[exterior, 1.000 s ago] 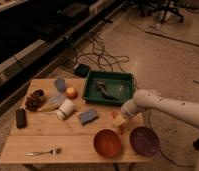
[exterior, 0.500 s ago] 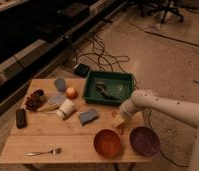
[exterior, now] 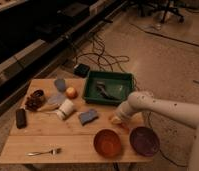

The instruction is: Place pepper in tray

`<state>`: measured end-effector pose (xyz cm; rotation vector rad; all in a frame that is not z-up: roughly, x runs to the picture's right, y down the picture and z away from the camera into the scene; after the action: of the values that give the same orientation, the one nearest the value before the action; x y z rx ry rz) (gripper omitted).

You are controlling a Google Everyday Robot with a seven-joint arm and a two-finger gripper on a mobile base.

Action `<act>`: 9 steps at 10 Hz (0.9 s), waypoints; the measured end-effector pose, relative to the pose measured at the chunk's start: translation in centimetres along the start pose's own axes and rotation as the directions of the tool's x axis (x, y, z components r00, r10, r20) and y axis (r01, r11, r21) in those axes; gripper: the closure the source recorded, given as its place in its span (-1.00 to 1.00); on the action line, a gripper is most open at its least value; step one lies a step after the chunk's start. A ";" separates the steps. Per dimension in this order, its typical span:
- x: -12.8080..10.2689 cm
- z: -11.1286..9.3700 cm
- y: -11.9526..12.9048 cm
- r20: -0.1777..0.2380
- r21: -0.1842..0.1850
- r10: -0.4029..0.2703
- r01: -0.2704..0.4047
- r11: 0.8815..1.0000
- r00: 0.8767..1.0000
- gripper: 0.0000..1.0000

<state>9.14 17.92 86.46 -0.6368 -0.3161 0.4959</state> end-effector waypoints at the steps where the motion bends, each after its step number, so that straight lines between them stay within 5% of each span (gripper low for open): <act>1: -0.3 0.1 0.6 -0.001 -0.015 -0.024 0.024 1.000 1.000 0.86; 5: -2.3 -3.3 1.2 0.061 -0.051 -0.055 0.058 0.997 0.997 1.00; 9: -5.7 -11.8 -3.4 0.142 -0.052 -0.065 0.073 0.996 0.988 1.00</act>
<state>10.54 6.78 78.83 -0.6459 -0.4849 0.4673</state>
